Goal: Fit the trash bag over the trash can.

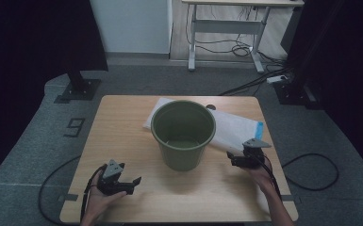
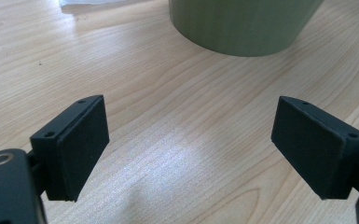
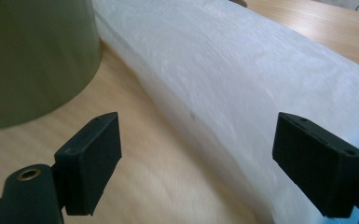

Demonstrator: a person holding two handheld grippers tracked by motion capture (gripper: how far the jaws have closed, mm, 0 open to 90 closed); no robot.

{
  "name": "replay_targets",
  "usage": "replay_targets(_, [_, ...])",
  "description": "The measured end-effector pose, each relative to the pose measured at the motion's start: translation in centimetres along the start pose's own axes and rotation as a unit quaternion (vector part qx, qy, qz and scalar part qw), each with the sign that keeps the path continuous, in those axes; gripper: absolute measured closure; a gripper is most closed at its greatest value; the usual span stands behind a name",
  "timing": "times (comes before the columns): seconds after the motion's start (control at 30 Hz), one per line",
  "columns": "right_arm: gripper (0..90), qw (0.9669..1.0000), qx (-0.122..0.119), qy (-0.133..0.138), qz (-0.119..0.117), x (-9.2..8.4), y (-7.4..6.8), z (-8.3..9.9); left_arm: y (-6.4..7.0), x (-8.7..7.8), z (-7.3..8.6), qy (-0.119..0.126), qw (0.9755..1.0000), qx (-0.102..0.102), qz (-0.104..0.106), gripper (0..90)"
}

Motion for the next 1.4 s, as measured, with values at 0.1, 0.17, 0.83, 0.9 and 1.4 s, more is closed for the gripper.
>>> replay_targets(0.1, [18.8, 0.9992, -0.011, -0.031, -0.025, 2.6, -0.6, -0.4, -0.2, 0.0, 0.0, 0.003, 1.0, -0.003, 0.001, 11.0])
replay_targets(0.17, [19.2, 0.9989, -0.016, -0.036, -0.025, 3.1, -0.7, -0.4, -0.3, -0.1, -0.1, 0.006, 0.9999, -0.008, 0.005, 10.9])
replay_targets(0.83, [67.0, 0.9946, -0.041, -0.081, -0.051, 7.3, -1.5, 0.6, -1.4, 0.0, 0.8, 0.01, 0.9994, -0.034, 0.005, 11.5])
replay_targets(0.9, [76.4, 0.995, -0.03, -0.079, -0.053, 7.4, -1.5, 0.7, -1.5, -0.1, 0.8, 0.011, 0.9993, -0.036, 0.003, 11.7])
replay_targets(1.4, [88.5, 0.9983, 0.008, -0.056, -0.016, 0.0, -0.3, 2.7, -2.5, -0.7, 0.5, 0.026, 0.9983, -0.052, -0.008, 13.7])
Point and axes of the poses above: each handheld gripper's, and its own axes: x roughly forward along the jaws, z roughly out of its underside, y roughly to its right, the point moved 6 cm from there along x, roughly forward along the jaws, and after that the axes turned 14 degrees about y, right-handed, at the moved point
